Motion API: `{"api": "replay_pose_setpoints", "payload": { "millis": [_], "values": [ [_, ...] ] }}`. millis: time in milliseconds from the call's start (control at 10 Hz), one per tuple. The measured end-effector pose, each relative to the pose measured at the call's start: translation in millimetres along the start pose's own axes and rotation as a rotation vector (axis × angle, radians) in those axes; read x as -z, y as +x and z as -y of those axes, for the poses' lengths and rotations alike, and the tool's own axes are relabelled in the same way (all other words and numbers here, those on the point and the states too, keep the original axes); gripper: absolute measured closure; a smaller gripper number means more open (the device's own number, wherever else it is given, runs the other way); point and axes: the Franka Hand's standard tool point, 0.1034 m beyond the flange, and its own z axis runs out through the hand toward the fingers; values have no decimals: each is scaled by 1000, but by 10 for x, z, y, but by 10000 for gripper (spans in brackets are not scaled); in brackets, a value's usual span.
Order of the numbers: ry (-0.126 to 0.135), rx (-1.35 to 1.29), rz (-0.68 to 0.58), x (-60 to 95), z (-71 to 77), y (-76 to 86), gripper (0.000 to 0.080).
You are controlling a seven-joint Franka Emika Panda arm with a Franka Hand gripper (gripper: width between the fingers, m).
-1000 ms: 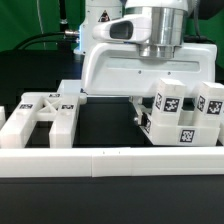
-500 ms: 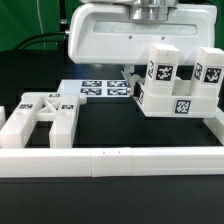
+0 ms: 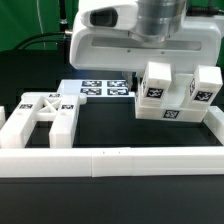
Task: Assemble chair
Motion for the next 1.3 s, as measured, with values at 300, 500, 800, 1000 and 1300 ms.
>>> {"api": "replay_pose_setpoints", "payload": {
  "millis": [300, 500, 800, 1000, 1300],
  "values": [
    [-7, -12, 221, -71, -67, -30, 767],
    [-2, -14, 361, -130, -158, -49, 767],
    [6, -140, 600, -320, -222, -101, 767],
    [14, -160, 672, -439, -162, -338, 767],
    [10, -165, 654, -491, -182, -272, 585]
  ]
}}
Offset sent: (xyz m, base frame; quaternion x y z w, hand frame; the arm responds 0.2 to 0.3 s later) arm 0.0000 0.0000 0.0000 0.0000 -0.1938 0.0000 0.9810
